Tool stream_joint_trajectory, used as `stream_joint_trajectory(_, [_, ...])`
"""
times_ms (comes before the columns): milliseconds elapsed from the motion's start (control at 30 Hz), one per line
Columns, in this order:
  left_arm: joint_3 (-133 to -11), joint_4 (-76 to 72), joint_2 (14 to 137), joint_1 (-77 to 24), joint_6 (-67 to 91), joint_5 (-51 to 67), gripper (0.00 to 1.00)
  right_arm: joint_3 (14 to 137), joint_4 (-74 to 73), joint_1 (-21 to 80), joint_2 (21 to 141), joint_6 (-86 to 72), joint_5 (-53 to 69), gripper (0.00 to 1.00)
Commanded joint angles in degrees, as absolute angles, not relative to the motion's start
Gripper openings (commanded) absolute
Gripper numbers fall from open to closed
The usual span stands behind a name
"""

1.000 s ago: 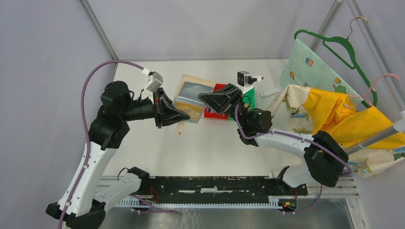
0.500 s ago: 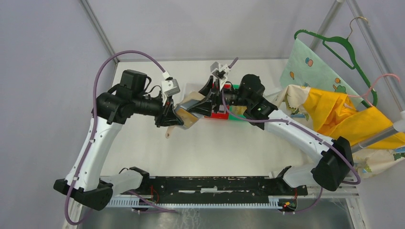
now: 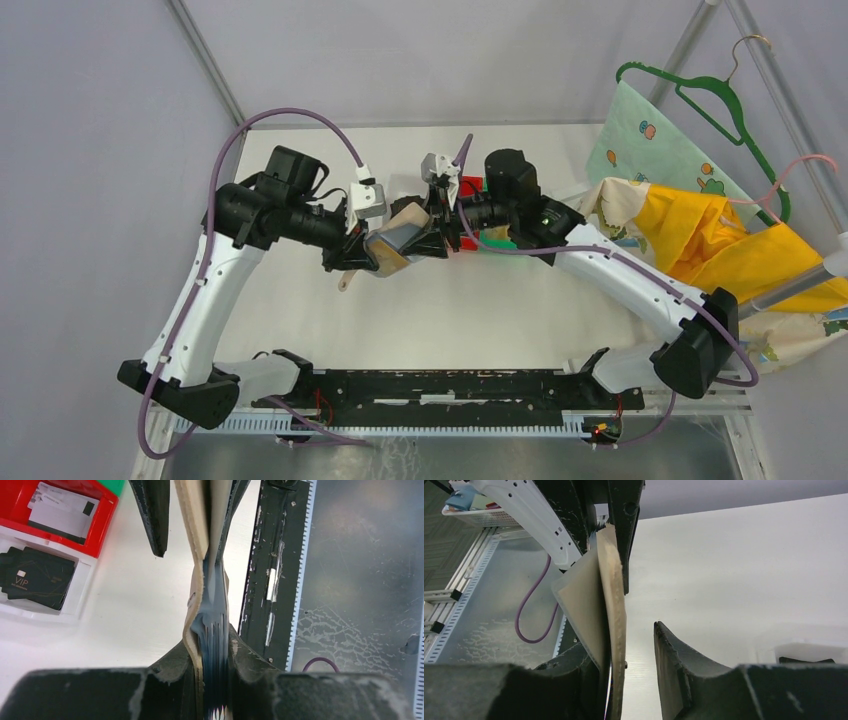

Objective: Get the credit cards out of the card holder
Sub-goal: Remove the credit card from the card holder.

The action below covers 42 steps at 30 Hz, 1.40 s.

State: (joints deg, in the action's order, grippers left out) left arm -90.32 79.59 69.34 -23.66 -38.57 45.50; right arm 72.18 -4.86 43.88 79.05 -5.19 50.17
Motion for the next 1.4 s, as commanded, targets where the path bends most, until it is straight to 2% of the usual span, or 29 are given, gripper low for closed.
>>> stream_joint_trajectory(0, [-89.46,84.04,68.87,-24.67,-40.57,38.11,0.02,77.74,-9.54,43.07,79.29,0.34,51.10,0.36])
stream_joint_trajectory(100, [-89.13,84.03,68.72,-25.49,-41.11,36.59,0.02,80.21,-13.42,43.06,79.90,3.26,50.77,0.36])
stream_joint_trajectory(200, [-89.29,84.02,68.92,-25.79,-41.24,34.87,0.02,78.02,-14.19,43.06,79.40,3.67,50.54,0.49])
stream_joint_trajectory(267, [-89.36,84.02,68.99,-25.75,-41.70,34.08,0.02,76.38,-14.92,43.07,78.60,4.68,49.74,0.54])
stream_joint_trajectory(433, [-89.77,84.02,69.16,-25.77,-41.58,35.39,0.02,69.79,-6.42,43.06,74.35,1.03,47.42,0.59])
stream_joint_trajectory(500, [-89.98,84.02,69.26,-25.77,-41.63,36.20,0.02,69.23,-2.63,43.41,74.69,-1.98,48.24,0.54])
stream_joint_trajectory(767, [-90.30,84.02,69.10,-25.75,-41.27,36.89,0.02,73.81,-5.38,47.86,80.03,-1.37,46.77,0.36])
stream_joint_trajectory(900, [-90.74,84.02,69.08,-25.79,-41.22,37.61,0.03,73.77,-2.79,48.08,80.78,-3.65,48.04,0.20])
stream_joint_trajectory(933, [-90.98,84.05,69.16,-25.77,-41.22,38.00,0.05,73.51,-1.21,48.08,80.62,-4.90,48.08,0.12])
stream_joint_trajectory(1000, [-91.42,83.64,69.34,-25.81,-41.07,39.04,0.25,72.08,3.73,47.86,79.86,-8.09,48.19,0.00])
stream_joint_trajectory(1067, [-91.15,80.54,68.74,-25.80,-38.03,39.91,0.45,67.89,14.90,47.14,78.26,-15.21,47.99,0.00])
stream_joint_trajectory(1233, [-81.34,63.56,59.15,-25.69,-25.69,44.42,0.59,54.91,47.45,44.58,75.02,-37.79,48.00,0.00])
stream_joint_trajectory(1367, [-75.47,54.19,52.25,-25.67,-19.61,45.79,0.60,50.43,59.05,44.20,73.96,-46.26,46.68,0.00])
